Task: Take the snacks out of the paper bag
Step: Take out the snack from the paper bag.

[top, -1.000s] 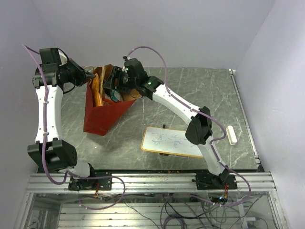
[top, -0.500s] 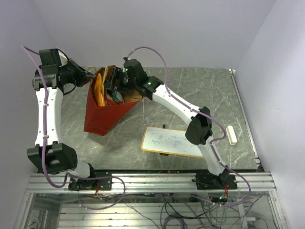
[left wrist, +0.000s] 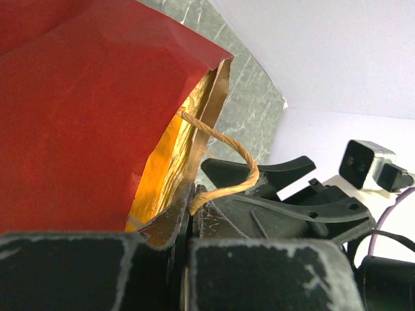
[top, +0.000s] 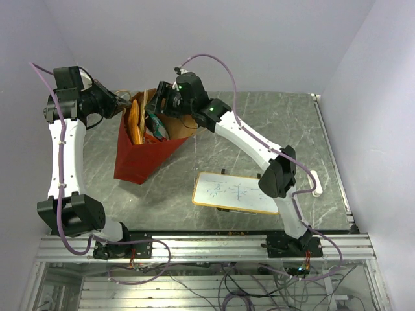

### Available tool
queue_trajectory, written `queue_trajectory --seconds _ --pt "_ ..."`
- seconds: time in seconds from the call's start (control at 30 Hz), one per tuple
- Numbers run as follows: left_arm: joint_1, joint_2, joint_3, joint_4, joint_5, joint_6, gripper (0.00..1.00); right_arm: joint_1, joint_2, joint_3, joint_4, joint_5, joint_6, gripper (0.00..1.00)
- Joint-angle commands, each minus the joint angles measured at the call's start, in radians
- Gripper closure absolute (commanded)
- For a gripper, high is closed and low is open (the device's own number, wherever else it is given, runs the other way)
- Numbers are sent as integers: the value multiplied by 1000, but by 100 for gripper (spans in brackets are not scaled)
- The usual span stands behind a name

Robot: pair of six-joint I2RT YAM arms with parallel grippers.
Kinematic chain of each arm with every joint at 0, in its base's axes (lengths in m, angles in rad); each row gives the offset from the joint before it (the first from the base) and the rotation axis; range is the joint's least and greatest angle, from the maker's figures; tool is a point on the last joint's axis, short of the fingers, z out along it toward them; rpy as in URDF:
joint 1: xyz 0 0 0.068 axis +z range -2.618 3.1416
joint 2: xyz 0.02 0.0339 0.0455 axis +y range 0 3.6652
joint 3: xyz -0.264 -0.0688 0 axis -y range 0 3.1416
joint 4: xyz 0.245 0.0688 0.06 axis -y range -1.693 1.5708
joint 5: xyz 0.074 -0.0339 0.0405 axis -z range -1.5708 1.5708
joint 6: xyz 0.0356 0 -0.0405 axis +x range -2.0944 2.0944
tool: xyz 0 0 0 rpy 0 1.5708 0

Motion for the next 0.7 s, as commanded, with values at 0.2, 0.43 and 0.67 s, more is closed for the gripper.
queue_trajectory --seconds 0.2,0.43,0.67 --pt "-12 -49 -25 39 43 -28 93 20 102 61 13 -56 14 43" --pt "-12 -65 -48 53 52 -39 93 32 127 72 -53 1 7 51" --pt "-16 -70 -67 77 53 -59 93 48 172 119 -60 -1 3 66"
